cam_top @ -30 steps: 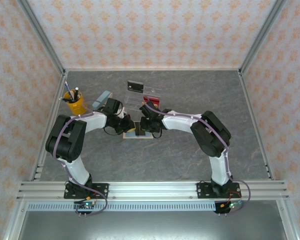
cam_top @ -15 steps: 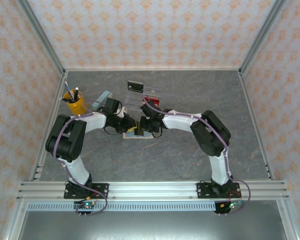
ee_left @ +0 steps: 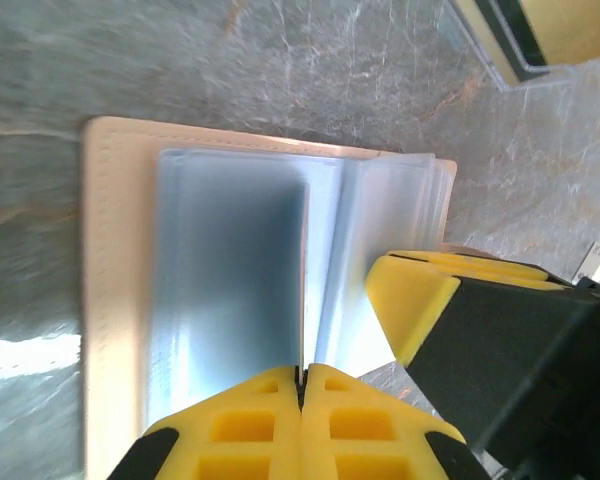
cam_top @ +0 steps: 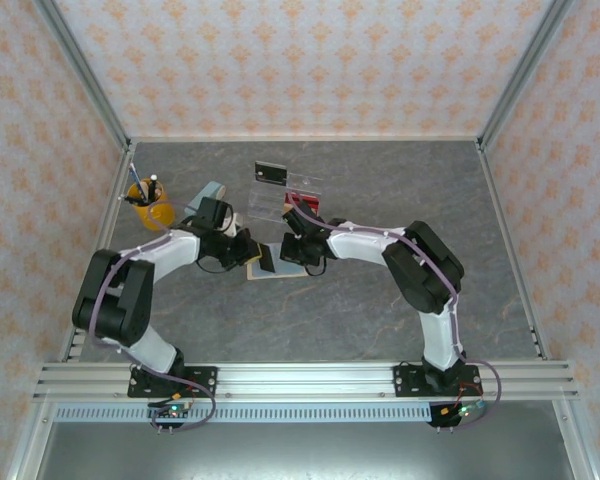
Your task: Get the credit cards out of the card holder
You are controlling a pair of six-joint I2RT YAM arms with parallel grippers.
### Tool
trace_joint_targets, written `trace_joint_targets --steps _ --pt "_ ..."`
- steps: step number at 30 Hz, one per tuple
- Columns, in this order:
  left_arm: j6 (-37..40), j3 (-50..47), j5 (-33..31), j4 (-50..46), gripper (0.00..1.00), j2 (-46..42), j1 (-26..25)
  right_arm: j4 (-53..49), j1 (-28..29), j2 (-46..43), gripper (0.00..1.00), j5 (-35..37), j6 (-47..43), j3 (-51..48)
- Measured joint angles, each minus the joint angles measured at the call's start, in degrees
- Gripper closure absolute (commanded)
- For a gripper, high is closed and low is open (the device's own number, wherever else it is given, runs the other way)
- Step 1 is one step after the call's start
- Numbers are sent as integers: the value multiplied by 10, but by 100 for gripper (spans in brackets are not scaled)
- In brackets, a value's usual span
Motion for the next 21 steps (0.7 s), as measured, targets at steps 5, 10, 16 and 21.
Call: trace_joint_targets --steps 5,10,16,21 --pt "6 -3 -46 -36 99 -76 4 5 -5 -22 73 -5 -3 -20" --pt "0 -1 -43 -36 99 -115 8 55 -21 -69 58 -44 9 -50" --pt "-42 19 -5 -2 99 -116 15 191 -53 -132 37 -123 56 -93" --pt "-94 33 21 57 99 -116 16 273 -71 -139 31 -183 101 -102"
